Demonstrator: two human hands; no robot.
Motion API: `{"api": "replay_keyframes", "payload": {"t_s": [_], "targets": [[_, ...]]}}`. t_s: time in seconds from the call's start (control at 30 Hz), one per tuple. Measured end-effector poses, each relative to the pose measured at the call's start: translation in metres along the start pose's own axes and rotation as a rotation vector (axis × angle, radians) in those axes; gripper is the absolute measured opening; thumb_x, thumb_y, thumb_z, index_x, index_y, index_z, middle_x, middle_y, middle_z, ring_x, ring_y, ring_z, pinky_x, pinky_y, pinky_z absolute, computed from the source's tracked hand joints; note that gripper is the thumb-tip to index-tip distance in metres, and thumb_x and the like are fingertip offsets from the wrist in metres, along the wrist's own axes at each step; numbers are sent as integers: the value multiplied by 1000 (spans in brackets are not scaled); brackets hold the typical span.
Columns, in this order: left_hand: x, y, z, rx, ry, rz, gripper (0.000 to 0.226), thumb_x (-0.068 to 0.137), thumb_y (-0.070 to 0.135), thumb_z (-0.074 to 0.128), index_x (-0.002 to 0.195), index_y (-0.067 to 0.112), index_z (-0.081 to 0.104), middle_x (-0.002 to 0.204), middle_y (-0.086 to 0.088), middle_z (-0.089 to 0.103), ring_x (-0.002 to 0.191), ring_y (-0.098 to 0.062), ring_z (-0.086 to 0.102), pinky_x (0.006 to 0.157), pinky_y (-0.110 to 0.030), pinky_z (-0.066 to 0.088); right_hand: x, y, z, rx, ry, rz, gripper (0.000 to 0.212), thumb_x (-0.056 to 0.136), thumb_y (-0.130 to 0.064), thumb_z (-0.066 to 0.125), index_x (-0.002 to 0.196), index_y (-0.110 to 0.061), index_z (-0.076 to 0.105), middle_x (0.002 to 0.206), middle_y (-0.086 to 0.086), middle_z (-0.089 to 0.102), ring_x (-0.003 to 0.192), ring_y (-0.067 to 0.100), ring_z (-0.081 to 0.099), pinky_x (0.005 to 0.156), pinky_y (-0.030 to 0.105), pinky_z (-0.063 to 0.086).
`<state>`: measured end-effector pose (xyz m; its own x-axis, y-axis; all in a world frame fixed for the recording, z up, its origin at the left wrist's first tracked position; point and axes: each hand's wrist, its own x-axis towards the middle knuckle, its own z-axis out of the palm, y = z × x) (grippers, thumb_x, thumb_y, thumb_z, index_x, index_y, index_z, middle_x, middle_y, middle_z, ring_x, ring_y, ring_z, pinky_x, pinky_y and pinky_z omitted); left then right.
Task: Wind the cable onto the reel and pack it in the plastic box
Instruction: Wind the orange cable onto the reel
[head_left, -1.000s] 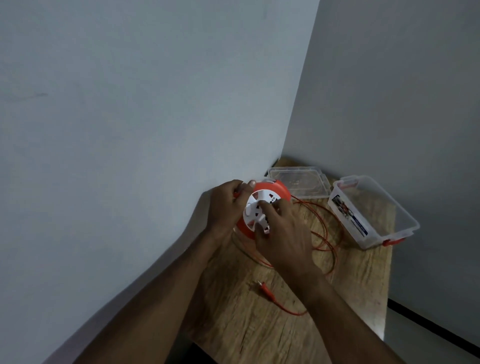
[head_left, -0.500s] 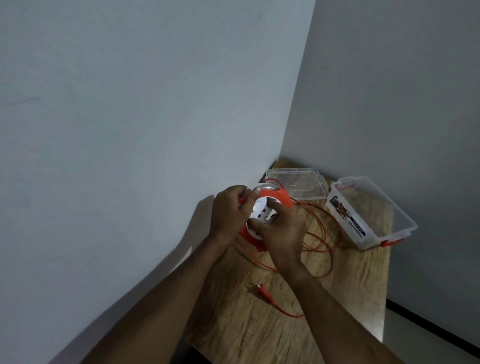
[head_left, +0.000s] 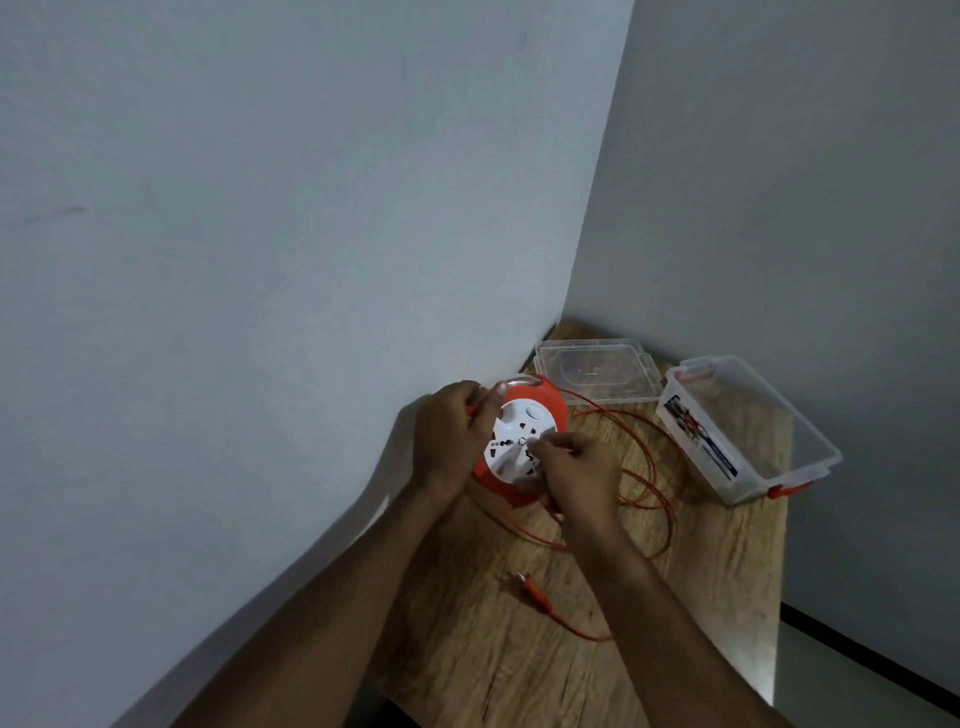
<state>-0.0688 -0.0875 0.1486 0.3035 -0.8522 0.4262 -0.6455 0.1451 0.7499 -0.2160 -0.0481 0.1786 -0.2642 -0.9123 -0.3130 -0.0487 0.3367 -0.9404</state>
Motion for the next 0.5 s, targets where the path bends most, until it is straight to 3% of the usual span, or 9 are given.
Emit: {"api": "replay_keyframes", "payload": {"t_s": [0.07, 0.13, 0.2, 0.33, 0.4, 0.5], "targets": [[2, -2, -2, -24, 16, -46, 47, 96, 56, 56, 74, 16, 69, 70, 3, 72, 63, -9, 66, 60, -37, 59, -6, 9, -12, -442, 157, -503, 29, 86, -28, 76, 113, -17, 73, 82, -3, 72, 67, 11, 70, 55, 28, 55], [3, 1, -2, -51, 2, -71, 49, 95, 57, 55, 74, 16, 70, 70, 3, 72, 63, -10, 66, 61, -35, 59, -9, 13, -15, -727, 159, -819, 38, 84, -29, 77, 120, -19, 69, 106, -1, 71, 83, 14, 69, 64, 30, 57], [4, 7, 1, -93, -37, -93, 45, 95, 57, 56, 80, 18, 73, 76, 5, 74, 67, -9, 69, 63, -29, 61, -9, 11, -10, -952, 91, -909, 53, 85, -37, 70, 134, -19, 61, 127, 8, 63, 97, 25, 68, 65, 30, 56], [4, 14, 5, -105, -100, -55, 43, 94, 60, 57, 90, 22, 75, 84, 8, 75, 73, -8, 70, 69, -21, 59, -7, 2, -5, -1084, -2, -961, 84, 76, -64, 32, 140, -15, 55, 130, 19, 54, 101, 33, 63, 59, 36, 58], [5, 14, 5, -110, -128, -40, 42, 94, 59, 57, 90, 22, 75, 85, 8, 75, 74, -8, 71, 71, -21, 59, -3, 1, -7, -1076, 4, -1005, 79, 76, -63, 41, 136, -13, 56, 129, 20, 52, 95, 32, 64, 57, 36, 59], [6, 14, 4, -107, -148, -19, 35, 94, 54, 60, 85, 22, 72, 81, 8, 74, 72, -9, 70, 69, -20, 55, 10, 6, -9, -1093, -7, -1034, 74, 70, -47, 80, 132, -16, 56, 128, 17, 49, 83, 27, 65, 51, 30, 55]]}}
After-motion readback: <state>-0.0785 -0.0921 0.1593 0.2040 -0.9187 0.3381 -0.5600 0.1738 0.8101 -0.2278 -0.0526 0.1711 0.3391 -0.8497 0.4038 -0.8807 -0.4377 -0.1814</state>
